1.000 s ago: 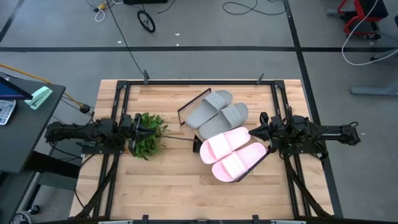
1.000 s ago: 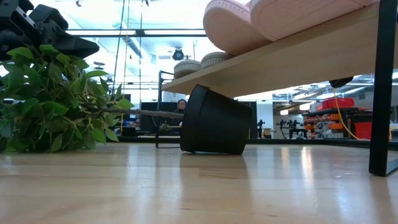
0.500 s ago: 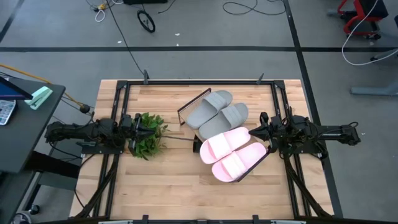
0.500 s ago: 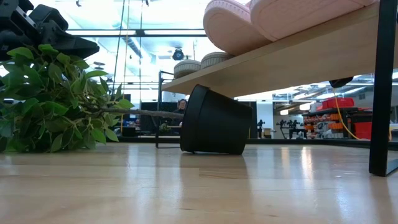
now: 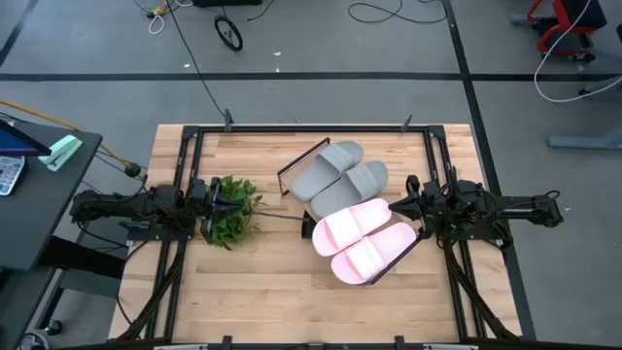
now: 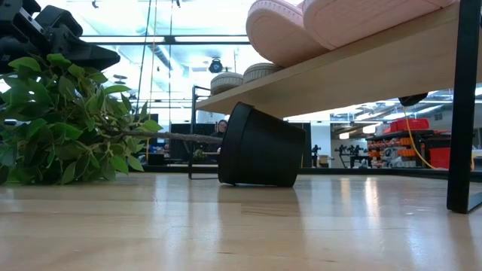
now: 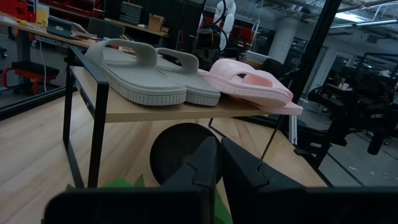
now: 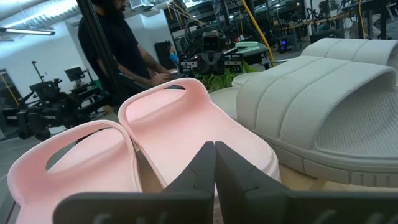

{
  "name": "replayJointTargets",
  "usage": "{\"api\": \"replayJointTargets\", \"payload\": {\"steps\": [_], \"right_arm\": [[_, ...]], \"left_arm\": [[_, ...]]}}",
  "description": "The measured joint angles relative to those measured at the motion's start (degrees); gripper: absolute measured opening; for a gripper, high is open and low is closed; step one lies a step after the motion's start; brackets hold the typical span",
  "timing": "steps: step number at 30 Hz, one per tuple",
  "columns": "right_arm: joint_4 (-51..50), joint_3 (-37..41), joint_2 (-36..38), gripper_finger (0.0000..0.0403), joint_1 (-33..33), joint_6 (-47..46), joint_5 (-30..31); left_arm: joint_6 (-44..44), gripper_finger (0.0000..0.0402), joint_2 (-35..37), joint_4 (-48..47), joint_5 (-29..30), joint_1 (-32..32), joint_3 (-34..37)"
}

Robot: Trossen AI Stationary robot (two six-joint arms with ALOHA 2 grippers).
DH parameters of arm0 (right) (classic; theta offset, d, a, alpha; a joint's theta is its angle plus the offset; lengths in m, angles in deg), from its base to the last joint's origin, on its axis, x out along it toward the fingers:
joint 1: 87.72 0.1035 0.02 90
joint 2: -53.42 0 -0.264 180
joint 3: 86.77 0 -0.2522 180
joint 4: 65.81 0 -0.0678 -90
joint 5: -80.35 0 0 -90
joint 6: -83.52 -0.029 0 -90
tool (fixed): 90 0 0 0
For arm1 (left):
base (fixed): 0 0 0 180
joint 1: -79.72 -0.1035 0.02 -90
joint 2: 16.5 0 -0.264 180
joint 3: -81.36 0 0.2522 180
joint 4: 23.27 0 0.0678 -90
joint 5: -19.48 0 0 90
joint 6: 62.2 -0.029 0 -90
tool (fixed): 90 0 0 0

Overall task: Pick and place slides into the shelf
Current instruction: Return to Home Position

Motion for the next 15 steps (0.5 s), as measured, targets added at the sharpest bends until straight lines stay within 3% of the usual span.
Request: {"api": "replayJointTargets", "payload": {"steps": [15], "right_arm": [[0.0,0.0,0.0,0.0014,0.0,0.0,0.0]], "left_arm": [[0.0,0.0035,0.0,0.0,0.0,0.0,0.0]]}}
